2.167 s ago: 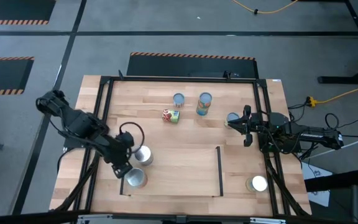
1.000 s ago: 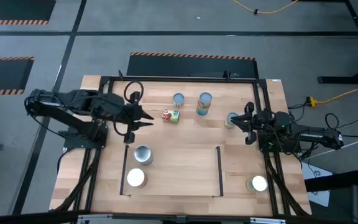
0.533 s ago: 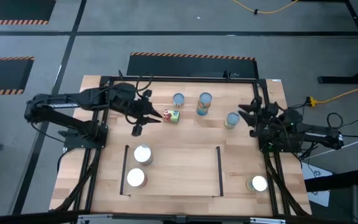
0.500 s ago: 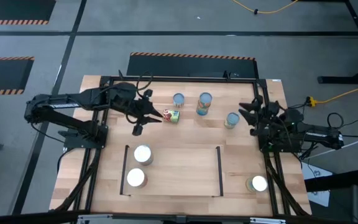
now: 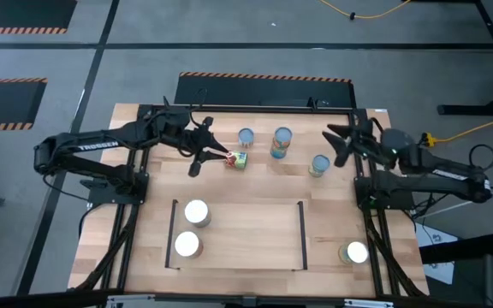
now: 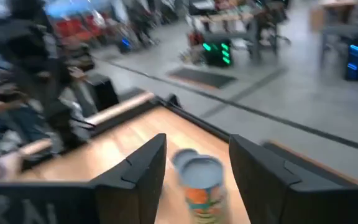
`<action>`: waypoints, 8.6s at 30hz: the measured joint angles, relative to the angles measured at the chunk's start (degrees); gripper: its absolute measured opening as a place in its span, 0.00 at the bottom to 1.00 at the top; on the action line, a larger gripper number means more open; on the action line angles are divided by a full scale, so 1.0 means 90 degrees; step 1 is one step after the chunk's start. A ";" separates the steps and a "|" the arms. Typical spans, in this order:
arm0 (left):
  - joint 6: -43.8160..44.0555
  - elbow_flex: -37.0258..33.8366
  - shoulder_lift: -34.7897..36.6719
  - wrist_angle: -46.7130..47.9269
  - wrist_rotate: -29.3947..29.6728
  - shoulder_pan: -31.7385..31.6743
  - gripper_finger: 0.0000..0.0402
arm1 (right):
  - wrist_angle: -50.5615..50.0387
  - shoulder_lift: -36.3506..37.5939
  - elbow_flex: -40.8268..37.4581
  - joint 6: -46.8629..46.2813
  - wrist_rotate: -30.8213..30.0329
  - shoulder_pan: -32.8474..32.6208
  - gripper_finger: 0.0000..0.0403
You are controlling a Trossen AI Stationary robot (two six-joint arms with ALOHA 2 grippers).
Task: Pick and place cans onto a shelf
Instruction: Put the canned oranges on the shelf, then put the canned sliced carrots on the shelf
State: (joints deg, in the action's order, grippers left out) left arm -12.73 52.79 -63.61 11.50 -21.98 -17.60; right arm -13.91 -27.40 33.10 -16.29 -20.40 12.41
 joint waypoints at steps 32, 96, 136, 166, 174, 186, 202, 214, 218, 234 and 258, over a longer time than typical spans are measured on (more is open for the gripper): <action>0.0026 -0.0425 -0.0002 -0.0202 0.0000 -0.0127 0.21 | -0.1724 -0.5583 0.3017 0.0050 0.3533 0.2913 0.45; 0.0027 -0.0426 -0.0002 -0.0193 0.0002 -0.0122 0.21 | -0.2079 -0.6161 0.3017 0.0385 0.3968 0.2891 0.14; 0.0024 -0.0427 -0.0002 -0.0192 0.0004 -0.0124 0.21 | -0.2096 -0.4177 0.3010 0.0337 0.5279 0.2175 0.02; 0.0027 -0.0427 0.0000 -0.0191 0.0003 -0.0124 0.21 | -0.1422 -0.4842 0.3012 -0.0159 0.3528 -0.3304 0.03; 0.0027 -0.0427 0.0000 -0.0188 0.0005 -0.0125 0.21 | -0.1322 -0.5282 0.3012 -0.0116 0.3533 -0.3593 0.03; 0.0027 -0.0427 0.0000 -0.0191 0.0003 -0.0125 0.21 | -0.1147 -0.5539 0.3022 0.0184 0.3607 -0.3598 0.03; 0.0027 -0.0427 0.0000 -0.0191 0.0003 -0.0124 0.21 | -0.1091 -0.5546 0.3019 0.0198 0.3722 -0.3598 0.23; 0.0027 -0.0427 0.0000 -0.0190 0.0003 -0.0125 0.21 | -0.0668 -0.5546 0.3017 0.0198 0.3722 -0.3595 0.23; 0.0029 -0.0427 0.0000 -0.0191 0.0005 -0.0124 0.21 | -0.0536 -0.5546 0.3012 0.0220 0.3724 -0.3534 0.23; 0.0029 -0.0427 0.0000 -0.0191 0.0004 -0.0125 0.21 | -0.0251 -0.5522 0.3255 0.0534 0.3725 -0.1771 0.23; 0.0063 -0.0427 0.0000 -0.0188 0.0005 -0.0120 0.21 | 0.0062 -0.5522 0.3823 0.1514 0.3725 0.0748 0.23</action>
State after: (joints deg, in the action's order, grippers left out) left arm -12.16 48.95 -63.61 9.80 -21.94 -18.68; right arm -13.35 -77.10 67.51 -2.66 13.13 19.15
